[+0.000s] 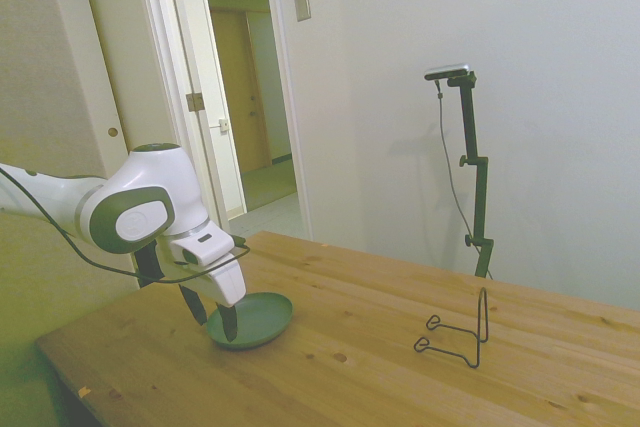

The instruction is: Load the plate

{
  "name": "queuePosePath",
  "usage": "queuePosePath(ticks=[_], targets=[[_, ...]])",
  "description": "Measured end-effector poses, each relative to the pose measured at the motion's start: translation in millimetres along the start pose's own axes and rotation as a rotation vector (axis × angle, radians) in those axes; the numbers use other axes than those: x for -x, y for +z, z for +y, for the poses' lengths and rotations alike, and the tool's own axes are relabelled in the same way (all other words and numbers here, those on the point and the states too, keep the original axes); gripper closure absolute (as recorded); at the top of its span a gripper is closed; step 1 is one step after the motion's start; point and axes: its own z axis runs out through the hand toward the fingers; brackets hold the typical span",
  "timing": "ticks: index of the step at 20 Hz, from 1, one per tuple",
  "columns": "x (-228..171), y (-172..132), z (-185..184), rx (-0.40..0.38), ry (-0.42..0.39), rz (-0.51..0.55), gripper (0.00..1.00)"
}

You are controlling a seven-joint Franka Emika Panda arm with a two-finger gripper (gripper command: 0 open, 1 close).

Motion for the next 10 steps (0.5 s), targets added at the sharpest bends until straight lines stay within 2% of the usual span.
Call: queuePosePath(ticks=[5,10], targets=[[-2.5,4.1,0.0,0.007,0.018,-0.008,0.00],[-22.3,12.8,-6.0,0.016,0.052,-0.029,0.00]])
